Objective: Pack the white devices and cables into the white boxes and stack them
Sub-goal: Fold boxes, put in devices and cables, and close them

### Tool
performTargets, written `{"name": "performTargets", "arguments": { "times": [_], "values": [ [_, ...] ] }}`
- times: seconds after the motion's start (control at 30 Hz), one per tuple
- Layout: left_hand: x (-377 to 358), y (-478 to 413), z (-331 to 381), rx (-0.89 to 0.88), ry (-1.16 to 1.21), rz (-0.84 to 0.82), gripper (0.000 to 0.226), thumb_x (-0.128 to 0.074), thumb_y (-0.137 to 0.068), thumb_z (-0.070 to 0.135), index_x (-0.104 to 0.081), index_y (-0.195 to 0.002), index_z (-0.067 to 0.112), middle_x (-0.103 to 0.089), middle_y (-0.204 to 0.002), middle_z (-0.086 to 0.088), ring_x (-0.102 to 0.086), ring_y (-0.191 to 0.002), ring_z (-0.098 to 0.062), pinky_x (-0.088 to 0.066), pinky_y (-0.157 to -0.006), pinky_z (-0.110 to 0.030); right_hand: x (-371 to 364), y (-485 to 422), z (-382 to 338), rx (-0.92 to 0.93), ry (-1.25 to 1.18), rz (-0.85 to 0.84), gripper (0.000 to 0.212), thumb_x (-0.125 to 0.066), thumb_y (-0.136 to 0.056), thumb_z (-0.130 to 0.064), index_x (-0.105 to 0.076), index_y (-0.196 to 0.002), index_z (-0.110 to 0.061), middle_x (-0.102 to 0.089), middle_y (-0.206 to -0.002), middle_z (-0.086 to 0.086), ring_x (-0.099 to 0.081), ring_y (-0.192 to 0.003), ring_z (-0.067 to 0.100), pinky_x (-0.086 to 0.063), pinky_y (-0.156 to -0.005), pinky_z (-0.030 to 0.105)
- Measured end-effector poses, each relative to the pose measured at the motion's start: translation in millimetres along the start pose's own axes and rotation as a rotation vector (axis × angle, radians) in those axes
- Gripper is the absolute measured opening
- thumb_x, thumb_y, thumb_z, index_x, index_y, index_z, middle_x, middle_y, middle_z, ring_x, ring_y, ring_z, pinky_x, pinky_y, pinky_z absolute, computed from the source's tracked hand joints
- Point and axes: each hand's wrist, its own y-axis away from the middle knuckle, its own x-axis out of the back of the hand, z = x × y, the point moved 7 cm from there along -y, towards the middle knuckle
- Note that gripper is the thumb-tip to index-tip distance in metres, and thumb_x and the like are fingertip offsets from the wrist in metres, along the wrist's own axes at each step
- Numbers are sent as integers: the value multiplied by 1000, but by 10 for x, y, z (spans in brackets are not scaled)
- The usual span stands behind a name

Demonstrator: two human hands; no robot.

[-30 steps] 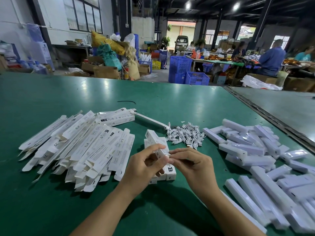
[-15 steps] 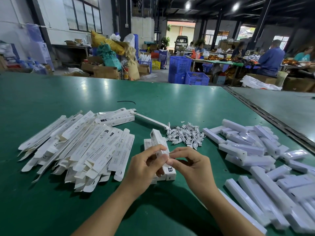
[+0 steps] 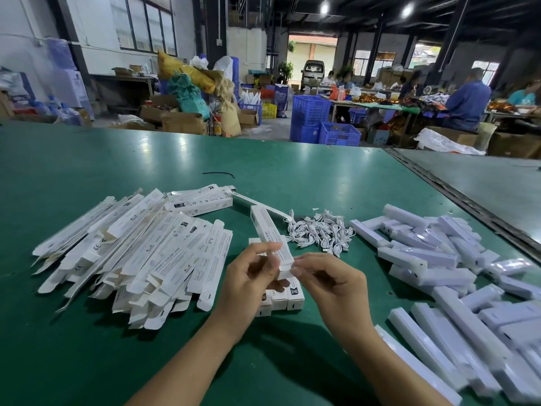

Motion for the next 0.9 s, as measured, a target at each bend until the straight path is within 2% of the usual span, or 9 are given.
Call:
{"name": "performTargets", "arguments": {
  "times": [0.1,0.2,0.3,0.43,0.57,0.73,0.83,0.9],
  "values": [
    [20,-1,-14,6,16,10,26,-70,-78,50,-73,-100,36,-72,-81,0,-71,-79,-21,-61,-75,-41,-13,-7,-33,66,83,-18,9,-77,-78,-2,-75,-84,-9,-72,-89,-2,-70,-80,9,-55,-72,19],
    [8,-3,-2,15,33,-18,15,-69,-84,37,-73,-98,32,-69,-78,0,-70,-76,-21,-59,-75,-40,-6,9,0,11,45,-15,5,-75,-80,-10,-74,-84,-13,-72,-88,-4,-70,-81,11,-55,-73,20],
    [-32,0,27,18,36,-55,23,-74,-78,42,-71,-98,30,-66,-76,2,-68,-73,-19,-58,-72,-32,-6,32,26,-55,-11,28,7,-72,-81,-16,-71,-87,-19,-72,-84,-5,-70,-78,12,-56,-72,22],
    [-64,0,27,8,-25,-64,24,-78,-74,25,-69,-96,32,-67,-71,2,-66,-69,-17,-54,-67,-22,3,26,14,-43,26,30,12,-72,-82,-8,-75,-91,-16,-71,-88,-4,-69,-80,8,-54,-72,19],
    [-36,-19,24,-20,-71,-45,20,-75,-78,33,-69,-97,36,-67,-71,2,-67,-66,-17,-54,-64,-22,-5,20,7,-17,65,29,11,-70,-81,-19,-77,-88,-14,-72,-93,-5,-69,-84,8,-55,-73,19],
    [-51,-16,2,-43,-132,-24,28,-68,-76,53,-68,-98,37,-63,-66,4,-65,-60,-16,-54,-64,-29,-28,30,65,-35,53,13,6,-69,-83,-18,-74,-87,-19,-71,-100,-11,-70,-90,9,-56,-78,23],
    [-52,-8,25,-67,-167,-25,28,-66,-79,56,-68,-100,38,-65,-65,1,-66,-59,-17,-54,-62,-29,-44,15,96,-90,-13,-6,8,-69,-85,-26,-73,-89,-20,-72,-101,-9,-71,-93,15,-58,-81,38],
    [-87,7,31,-56,-153,-56,28,-62,-82,56,-68,-102,38,-69,-71,-4,-67,-61,-20,-57,-64,-32,-63,-4,93,-107,-34,-53,15,-70,-88,-35,-74,-97,-24,-70,-109,-9,-69,-98,16,-58,-82,42]
  ]
}}
